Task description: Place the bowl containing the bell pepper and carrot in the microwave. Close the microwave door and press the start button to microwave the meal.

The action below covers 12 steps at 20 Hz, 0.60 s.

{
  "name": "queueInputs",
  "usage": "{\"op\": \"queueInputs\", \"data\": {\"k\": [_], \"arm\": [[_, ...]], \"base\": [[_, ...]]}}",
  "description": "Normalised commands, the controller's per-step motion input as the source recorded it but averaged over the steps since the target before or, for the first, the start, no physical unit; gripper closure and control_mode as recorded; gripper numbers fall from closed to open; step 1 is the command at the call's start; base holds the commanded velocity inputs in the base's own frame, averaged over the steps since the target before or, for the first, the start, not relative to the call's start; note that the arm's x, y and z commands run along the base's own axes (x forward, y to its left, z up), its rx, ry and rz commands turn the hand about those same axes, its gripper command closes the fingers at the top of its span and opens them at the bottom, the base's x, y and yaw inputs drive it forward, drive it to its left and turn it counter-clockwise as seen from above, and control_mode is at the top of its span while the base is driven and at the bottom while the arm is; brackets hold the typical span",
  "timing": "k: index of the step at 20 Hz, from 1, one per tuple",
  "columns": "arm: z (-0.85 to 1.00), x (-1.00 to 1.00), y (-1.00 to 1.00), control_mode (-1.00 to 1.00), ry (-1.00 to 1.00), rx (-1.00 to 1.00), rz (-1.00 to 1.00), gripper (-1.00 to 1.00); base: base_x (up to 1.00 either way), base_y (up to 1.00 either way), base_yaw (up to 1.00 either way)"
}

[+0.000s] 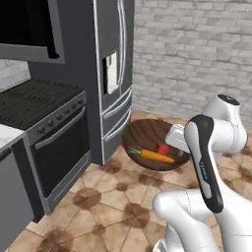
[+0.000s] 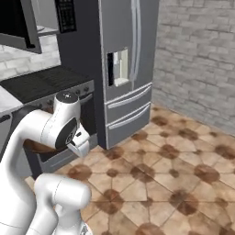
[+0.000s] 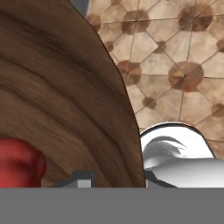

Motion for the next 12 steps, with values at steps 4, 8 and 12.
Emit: {"op": "queueInputs", "data": {"k": [4,8,12], "arm": [[0.0,0.0,0.0,1.0,0.0,0.0,0.0,1.0],[0.0,0.0,0.0,1.0,0.0,0.0,0.0,1.0],[0.0,0.0,0.0,1.0,0.0,0.0,0.0,1.0]], "base": [[0.62,-0.76,0.49],[0.69,-0.72,0.48],[0.69,-0.71,0.46]]}}
